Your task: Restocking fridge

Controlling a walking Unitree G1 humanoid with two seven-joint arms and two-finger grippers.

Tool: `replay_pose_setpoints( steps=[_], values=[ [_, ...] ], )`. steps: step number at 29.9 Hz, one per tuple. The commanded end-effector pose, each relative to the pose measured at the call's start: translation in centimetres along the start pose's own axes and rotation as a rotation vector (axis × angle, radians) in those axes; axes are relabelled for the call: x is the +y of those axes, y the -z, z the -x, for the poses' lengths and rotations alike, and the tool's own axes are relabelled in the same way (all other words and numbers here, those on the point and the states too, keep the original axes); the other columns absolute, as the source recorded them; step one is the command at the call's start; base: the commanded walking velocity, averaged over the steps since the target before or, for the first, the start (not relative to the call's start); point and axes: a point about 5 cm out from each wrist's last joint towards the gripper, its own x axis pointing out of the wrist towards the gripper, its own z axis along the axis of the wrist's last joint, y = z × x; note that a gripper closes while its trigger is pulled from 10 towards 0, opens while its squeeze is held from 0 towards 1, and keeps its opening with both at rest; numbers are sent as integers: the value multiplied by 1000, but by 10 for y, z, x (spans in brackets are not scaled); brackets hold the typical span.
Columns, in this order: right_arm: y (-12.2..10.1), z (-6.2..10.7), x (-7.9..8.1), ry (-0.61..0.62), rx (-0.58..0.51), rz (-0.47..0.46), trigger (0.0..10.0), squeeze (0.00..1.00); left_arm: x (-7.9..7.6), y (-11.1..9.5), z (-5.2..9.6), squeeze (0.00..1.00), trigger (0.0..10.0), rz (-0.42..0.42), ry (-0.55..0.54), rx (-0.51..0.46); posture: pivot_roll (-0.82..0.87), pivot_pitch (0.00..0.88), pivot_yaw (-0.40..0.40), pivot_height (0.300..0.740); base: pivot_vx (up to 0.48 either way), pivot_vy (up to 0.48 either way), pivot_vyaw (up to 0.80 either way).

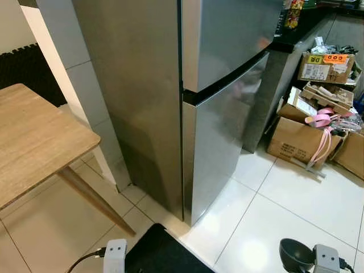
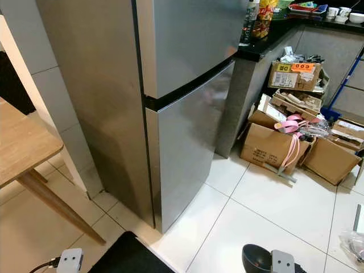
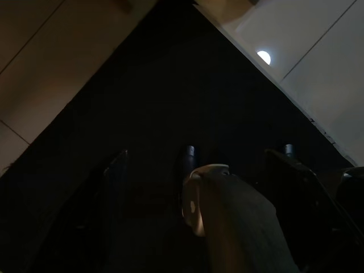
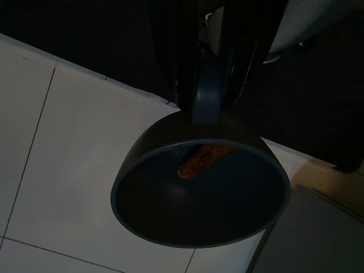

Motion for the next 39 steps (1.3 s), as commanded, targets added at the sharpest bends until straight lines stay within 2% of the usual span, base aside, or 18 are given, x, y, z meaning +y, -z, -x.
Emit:
replay_pose_setpoints(
  steps=[1, 28, 39],
  values=[
    [-1, -1, 2, -7, -9, 1, 10000, 0, 3, 3, 1, 0, 10000, -15, 0, 14, -71, 0, -5, 740, 262, 0, 0],
    [-1, -1, 4, -15, -8, 3, 10000, 0, -1, 1, 0, 0, 10000, -13, 17, 4, -73, 0, -4, 740, 284, 0, 0],
    [-1, -1, 5, -17, -9, 3, 10000, 0, -7, 3, 0, 0, 10000, -10, 63, 9, -73, 0, -5, 740, 0, -30, 0]
  ],
)
